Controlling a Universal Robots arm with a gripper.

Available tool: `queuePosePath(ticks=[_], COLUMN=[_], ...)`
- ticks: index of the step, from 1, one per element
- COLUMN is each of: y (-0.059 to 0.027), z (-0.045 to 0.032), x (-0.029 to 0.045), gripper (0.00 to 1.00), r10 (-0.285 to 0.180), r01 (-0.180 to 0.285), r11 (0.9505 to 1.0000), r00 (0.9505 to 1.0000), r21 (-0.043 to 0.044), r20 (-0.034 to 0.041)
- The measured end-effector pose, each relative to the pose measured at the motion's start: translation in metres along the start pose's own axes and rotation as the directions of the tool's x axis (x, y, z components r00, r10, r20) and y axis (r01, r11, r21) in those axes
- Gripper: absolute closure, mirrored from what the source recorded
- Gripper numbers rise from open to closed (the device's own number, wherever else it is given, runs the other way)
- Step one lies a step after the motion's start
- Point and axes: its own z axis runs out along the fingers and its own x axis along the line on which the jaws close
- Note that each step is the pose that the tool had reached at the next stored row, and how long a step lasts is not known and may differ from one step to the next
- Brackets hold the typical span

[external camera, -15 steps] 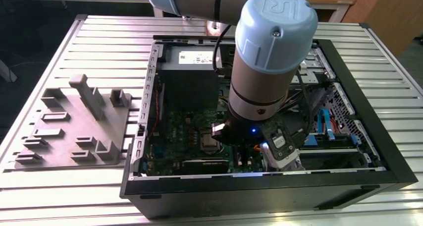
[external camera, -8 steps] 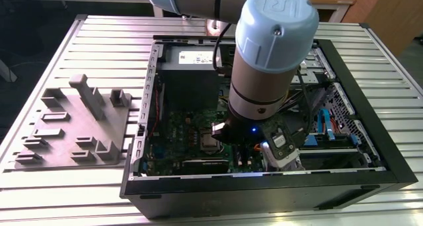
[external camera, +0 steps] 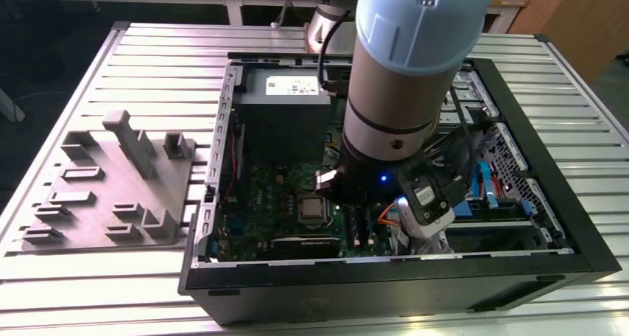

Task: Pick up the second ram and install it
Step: 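Press down the second ram until it locks into place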

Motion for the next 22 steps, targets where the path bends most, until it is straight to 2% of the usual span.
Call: queuePosePath(ticks=[2, 10, 22], y=[0.0002, 0.0011, 0.0242], z=[-0.0025, -0.0026, -0.0008], x=[-0.0001, 0.0, 0.0007], gripper=[0.9, 0.9, 0.9], r10=[0.0, 0.0, 0.0], r01=[0.0, 0.0, 0.0], r11=[1.0, 1.0, 1.0], r00=[1.0, 1.0, 1.0], r21=[0.0006, 0.0016, 0.0013], r20=[0.0, 0.0, 0.0])
